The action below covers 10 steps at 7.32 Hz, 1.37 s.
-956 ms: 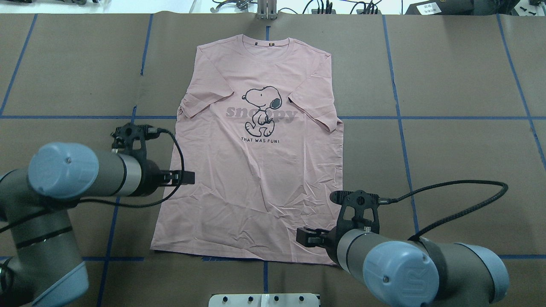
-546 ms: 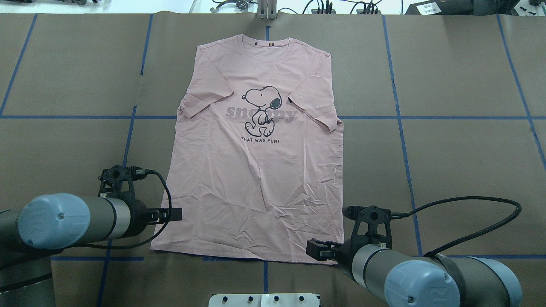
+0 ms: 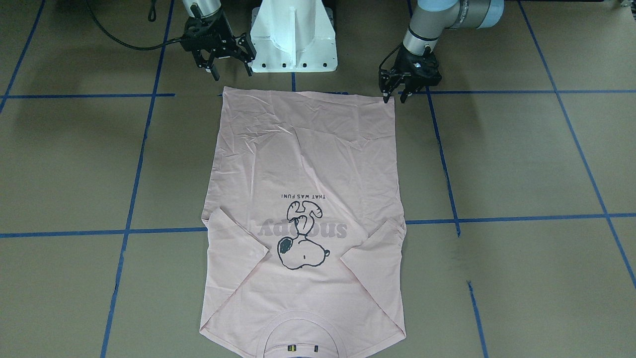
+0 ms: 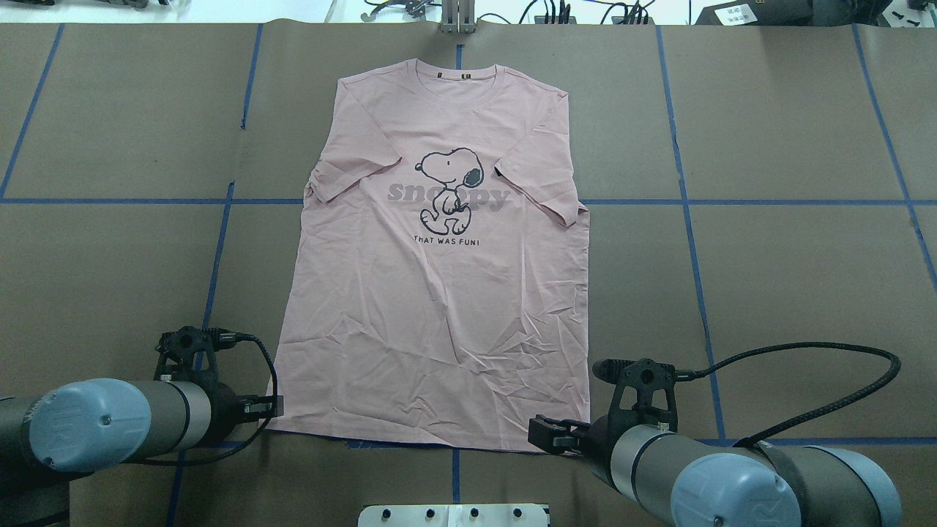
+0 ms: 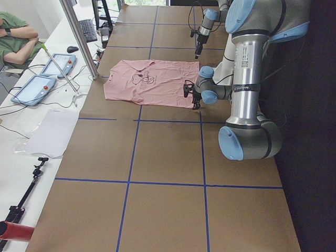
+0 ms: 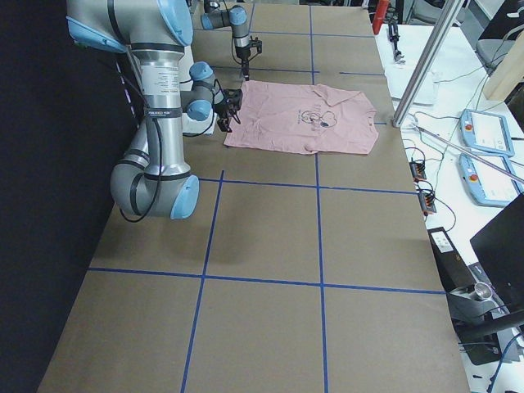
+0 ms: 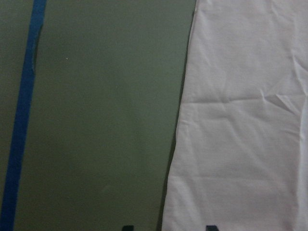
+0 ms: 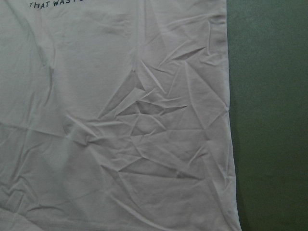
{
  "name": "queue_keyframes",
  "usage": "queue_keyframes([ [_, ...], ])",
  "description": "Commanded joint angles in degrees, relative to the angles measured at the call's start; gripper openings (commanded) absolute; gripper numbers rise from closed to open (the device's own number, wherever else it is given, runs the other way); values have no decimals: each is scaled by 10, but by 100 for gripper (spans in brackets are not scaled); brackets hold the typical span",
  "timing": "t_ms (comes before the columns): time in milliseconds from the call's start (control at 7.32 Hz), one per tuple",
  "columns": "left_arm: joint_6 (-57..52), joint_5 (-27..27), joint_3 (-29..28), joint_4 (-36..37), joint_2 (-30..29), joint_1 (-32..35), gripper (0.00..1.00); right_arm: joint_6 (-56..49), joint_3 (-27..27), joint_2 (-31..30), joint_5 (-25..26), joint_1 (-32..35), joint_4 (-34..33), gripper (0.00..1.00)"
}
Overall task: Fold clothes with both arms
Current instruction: 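Grasp the hem corners with both grippers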
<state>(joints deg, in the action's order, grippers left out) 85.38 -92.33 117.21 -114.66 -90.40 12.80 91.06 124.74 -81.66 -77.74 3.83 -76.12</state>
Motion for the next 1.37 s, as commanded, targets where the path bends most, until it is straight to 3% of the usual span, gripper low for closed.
queue_keyframes([
  [0, 0, 0, -1, 0, -1, -12, 51, 0, -1, 0, 1, -1, 0, 100],
  [546, 0, 0, -8, 0, -7, -13, 47, -3, -1, -3, 1, -2, 0, 100],
  [683, 0, -1, -8, 0, -8, -13, 41, -3, -1, -3, 1, -3, 0, 100],
  [819, 0, -1, -8, 0, -11, -13, 26, -3, -1, -3, 1, -3, 0, 100],
  [956, 0, -1, -8, 1, -11, -13, 5, -3, -1, -3, 1, -3, 0, 100],
  [1229, 0, -2, -4, 1, -10, -12, 0, -2, -2, -2, 2, -7, 0, 100],
])
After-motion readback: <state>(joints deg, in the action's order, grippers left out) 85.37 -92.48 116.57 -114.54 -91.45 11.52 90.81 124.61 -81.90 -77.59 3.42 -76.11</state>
